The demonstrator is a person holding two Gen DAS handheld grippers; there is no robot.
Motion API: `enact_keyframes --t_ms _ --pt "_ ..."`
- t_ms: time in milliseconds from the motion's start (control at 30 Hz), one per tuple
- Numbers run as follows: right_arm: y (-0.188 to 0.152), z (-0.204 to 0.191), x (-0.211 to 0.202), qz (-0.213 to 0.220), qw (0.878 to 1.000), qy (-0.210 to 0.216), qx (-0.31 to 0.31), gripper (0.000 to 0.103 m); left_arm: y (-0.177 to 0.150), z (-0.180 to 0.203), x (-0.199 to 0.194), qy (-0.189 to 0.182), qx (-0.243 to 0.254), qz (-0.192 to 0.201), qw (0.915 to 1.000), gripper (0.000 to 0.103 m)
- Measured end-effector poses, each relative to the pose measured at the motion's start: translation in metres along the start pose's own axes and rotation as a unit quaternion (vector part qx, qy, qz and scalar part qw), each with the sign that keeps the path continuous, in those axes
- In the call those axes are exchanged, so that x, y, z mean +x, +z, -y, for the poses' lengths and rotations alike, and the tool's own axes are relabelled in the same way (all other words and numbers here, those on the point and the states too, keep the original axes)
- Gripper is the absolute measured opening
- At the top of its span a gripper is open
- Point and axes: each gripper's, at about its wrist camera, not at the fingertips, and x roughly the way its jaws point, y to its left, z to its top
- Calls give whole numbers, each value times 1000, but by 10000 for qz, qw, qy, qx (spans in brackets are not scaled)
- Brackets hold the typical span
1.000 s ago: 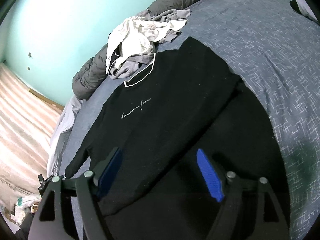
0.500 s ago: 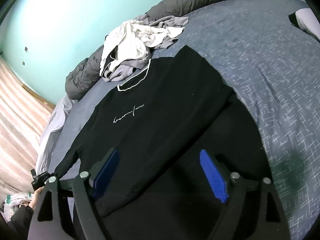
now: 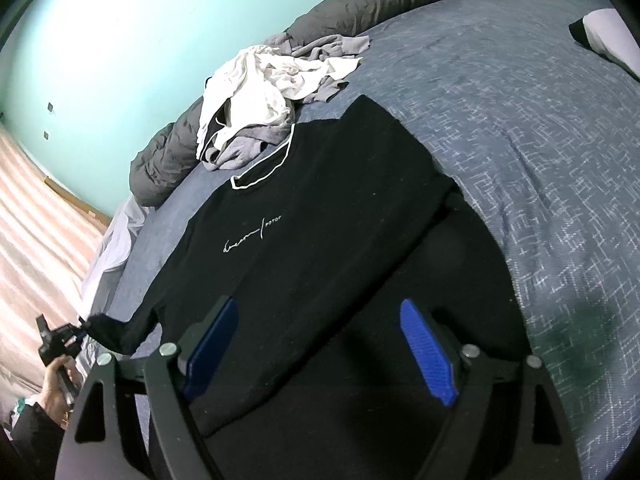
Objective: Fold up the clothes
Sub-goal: 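Lift the sleeve with the left tool, fold it across the body, release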
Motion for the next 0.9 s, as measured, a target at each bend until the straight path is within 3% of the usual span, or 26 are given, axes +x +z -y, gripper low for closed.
enact_keyframes --t_ms 200,367,500,633,733,900 --pt "3 6 -11 129 9998 94 108 84 -5 101 -14 -735 579 -15 9956 11" --pt "4 13 -19 181 9996 108 211 84 -22 192 -21 -1360 1172 -146 9837 11" --pt "4 19 -32 258 9992 64 284 84 -57 265 -25 -1874 1661 -423 9672 11" --pt "-2 23 -47 320 9991 5 290 84 -115 327 -23 -2234 2270 -829 9443 11" --pt "-9 28 -59 312 9990 -18 321 84 -171 360 -12 -2295 2752 -1201 9258 11" --pt "-20 41 -73 276 9986 -94 432 85 -269 379 29 -2071 3386 -1997 8959 12"
